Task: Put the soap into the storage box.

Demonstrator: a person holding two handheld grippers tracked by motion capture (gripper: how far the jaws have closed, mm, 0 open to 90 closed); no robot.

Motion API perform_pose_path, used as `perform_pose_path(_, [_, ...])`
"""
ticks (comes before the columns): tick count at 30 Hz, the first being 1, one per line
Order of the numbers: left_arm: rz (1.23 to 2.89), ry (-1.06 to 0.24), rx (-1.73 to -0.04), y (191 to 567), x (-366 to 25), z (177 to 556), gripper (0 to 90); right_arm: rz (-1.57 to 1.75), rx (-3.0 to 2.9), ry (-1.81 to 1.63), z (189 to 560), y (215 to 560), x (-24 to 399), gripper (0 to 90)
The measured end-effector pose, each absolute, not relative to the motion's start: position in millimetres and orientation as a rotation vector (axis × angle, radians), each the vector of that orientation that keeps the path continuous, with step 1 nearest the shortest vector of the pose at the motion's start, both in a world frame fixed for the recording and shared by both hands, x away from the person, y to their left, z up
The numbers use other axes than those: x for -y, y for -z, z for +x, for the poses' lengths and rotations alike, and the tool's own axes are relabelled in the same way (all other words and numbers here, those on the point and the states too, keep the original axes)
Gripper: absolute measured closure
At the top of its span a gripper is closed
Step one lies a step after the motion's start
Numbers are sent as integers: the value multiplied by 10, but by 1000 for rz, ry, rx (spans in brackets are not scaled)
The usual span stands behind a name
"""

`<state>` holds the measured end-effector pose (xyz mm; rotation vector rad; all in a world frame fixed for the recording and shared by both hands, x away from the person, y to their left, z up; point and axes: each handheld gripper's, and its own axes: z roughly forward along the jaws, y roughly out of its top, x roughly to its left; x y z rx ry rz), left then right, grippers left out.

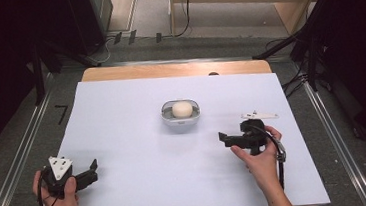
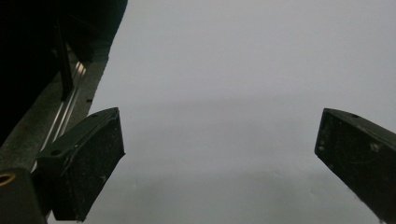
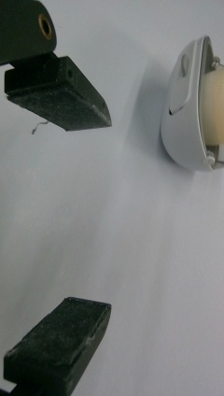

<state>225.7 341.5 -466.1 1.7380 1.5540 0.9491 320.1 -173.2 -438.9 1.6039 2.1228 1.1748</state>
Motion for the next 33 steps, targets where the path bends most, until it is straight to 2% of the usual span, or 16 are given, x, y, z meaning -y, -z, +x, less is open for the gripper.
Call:
perform_pose_path(16, [1724, -945, -1564, 4662, -3425, 2257, 20, 1649, -2042, -1120, 2877, 4625, 2554, 116])
perform_pose_path(26, [1715, -940, -1567, 4657, -3435, 2251, 20, 1689, -1954, -1106, 2551, 4794, 3163, 135])
perform_pose_path(33, [1739, -912, -1578, 4662, -3443, 2282, 20, 1737, -1865, -1251, 2400, 4834, 3472, 139])
